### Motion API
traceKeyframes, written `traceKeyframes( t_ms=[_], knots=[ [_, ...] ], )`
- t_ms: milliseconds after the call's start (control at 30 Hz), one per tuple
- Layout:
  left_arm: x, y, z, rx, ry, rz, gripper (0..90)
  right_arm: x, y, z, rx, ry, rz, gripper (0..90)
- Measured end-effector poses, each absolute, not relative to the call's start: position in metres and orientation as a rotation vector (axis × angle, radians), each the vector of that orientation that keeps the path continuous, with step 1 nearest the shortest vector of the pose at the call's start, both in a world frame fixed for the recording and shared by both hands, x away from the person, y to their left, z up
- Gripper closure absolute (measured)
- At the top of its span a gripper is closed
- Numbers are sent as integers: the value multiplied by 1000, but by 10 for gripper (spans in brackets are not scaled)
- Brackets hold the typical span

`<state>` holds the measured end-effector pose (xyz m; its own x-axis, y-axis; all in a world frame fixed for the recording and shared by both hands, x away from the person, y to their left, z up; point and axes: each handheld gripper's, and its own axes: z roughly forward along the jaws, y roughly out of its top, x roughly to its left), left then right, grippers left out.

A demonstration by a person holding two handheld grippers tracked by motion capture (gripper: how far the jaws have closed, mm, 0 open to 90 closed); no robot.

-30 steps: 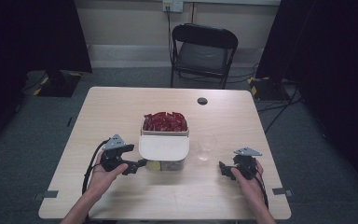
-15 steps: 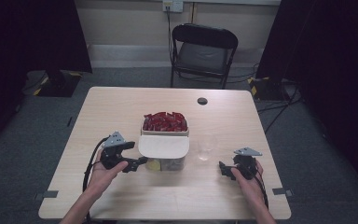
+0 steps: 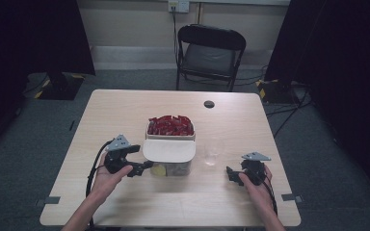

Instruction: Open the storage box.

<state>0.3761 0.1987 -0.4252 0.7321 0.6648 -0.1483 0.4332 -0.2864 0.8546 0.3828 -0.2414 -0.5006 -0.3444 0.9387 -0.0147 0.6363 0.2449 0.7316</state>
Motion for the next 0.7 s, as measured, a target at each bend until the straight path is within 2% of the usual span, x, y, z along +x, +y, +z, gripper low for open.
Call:
traceKeyframes(
  t_ms=[700],
  knots=[
    [381, 196, -413, 1939, 835, 296, 154, 383, -241, -501, 1433, 2069, 889, 112]
  ],
)
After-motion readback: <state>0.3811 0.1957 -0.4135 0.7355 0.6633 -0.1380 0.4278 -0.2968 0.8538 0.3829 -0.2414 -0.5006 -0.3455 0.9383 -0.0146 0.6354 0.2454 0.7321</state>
